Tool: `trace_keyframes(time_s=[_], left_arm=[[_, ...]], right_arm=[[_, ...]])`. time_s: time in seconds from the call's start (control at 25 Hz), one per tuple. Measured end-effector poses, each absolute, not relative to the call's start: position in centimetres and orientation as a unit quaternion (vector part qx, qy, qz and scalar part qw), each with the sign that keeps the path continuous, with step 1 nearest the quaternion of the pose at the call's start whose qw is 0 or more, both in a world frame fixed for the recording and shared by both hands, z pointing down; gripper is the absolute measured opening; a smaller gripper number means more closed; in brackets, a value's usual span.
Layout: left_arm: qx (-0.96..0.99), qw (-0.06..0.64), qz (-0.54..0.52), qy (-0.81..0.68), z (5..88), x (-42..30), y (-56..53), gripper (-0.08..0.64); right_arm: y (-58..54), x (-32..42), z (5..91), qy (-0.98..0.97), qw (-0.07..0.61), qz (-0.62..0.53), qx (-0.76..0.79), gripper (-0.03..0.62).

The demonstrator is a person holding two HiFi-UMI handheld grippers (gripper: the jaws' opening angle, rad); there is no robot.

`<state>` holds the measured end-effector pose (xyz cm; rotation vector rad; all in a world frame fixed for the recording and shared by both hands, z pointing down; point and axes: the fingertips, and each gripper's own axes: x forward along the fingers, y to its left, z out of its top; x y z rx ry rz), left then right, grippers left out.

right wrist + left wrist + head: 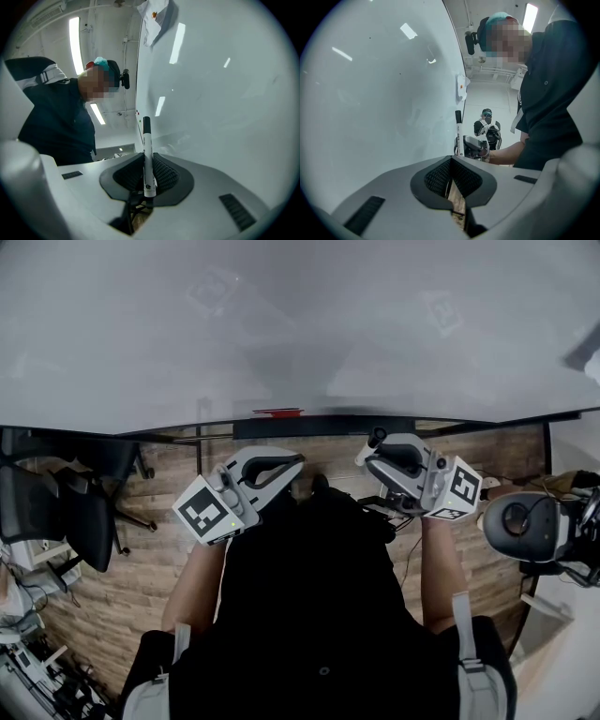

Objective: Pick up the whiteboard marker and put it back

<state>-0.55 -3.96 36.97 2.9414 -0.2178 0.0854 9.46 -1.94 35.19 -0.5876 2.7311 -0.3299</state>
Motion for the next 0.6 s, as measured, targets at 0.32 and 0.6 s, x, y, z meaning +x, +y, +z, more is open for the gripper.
trace_keyframes(time_s=[0.32, 0.6], left_arm=[[0.992, 0.091, 0.025, -0.083, 36.8, -0.6, -4.7, 0.011], [0.991, 0.096, 0.025, -0.088, 37.2, -0.4, -4.7, 0.011]], right_arm=[[-3.3, 9.7, 35.3, 0.96, 0.09, -0.054, -0.26, 0.072], [-4.4, 9.4, 36.3, 0.958, 0.012, -0.009, -0.286, 0.072]])
